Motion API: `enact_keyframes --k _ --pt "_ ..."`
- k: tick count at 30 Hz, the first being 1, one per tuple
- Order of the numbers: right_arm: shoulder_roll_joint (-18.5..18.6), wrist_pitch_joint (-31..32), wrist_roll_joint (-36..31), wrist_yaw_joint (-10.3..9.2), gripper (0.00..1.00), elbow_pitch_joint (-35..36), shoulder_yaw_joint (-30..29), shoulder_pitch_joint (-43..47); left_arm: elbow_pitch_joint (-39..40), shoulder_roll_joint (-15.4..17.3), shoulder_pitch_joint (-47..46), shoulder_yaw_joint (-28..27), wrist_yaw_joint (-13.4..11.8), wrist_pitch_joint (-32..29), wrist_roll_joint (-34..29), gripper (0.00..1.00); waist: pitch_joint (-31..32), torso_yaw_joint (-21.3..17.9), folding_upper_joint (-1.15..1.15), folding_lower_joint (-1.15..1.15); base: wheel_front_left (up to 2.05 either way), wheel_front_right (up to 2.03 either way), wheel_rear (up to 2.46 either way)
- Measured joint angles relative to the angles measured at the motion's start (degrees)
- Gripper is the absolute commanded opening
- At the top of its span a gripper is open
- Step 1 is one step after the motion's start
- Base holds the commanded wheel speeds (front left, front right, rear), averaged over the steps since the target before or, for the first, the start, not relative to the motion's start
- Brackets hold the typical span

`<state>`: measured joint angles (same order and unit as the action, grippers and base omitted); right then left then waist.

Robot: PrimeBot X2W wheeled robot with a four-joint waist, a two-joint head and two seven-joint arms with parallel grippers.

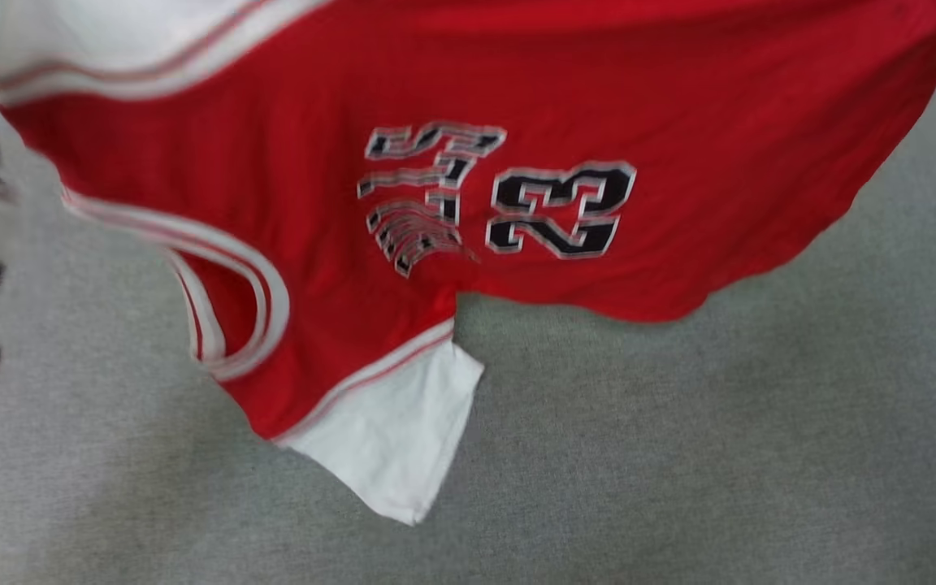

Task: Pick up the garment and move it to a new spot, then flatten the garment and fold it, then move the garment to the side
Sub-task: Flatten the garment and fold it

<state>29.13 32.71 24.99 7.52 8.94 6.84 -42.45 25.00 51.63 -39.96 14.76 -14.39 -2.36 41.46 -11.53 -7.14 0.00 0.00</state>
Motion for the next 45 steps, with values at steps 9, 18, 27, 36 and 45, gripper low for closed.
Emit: enact_keyframes --k 9,18,27,36,45 --pt "-0.15 -1.97 -2.34 0.01 0.00 -1.83 -3.74 -9.01 -7.50 1.76 -21.60 0.85 8.23 -3.05 -1.79 0.00 -9.80 0.08 0.00 0.00 0.00 0.00 0.00" --pt "-3.58 -9.51 -7.24 0.03 0.00 -13.92 -5.11 -25.10 -28.10 -2.54 -52.52 8.11 18.76 -2.83 -12.37 0.00 -20.85 0.42 0.00 0.01 0.00 0.00 0.00" --pt "-7.91 -20.57 -15.75 0.07 0.00 -32.89 -9.13 -43.25 -51.87 -12.06 -75.92 15.13 21.73 9.20 -20.31 0.00 -27.92 0.65 0.00 0.02 0.00 0.00 0.00" --pt "-11.36 -31.43 -25.43 0.07 0.00 -46.56 -13.48 -51.18 -64.06 -17.82 -76.71 15.73 21.92 17.25 -19.61 0.00 -30.06 3.07 0.00 0.01 0.00 0.00 0.00" --pt "-13.41 -38.54 -27.43 0.03 0.00 -54.50 -12.13 -46.56 -54.72 -21.07 -55.13 11.20 21.89 17.34 -18.82 0.00 -28.25 5.10 0.00 0.01 0.00 0.00 0.00"
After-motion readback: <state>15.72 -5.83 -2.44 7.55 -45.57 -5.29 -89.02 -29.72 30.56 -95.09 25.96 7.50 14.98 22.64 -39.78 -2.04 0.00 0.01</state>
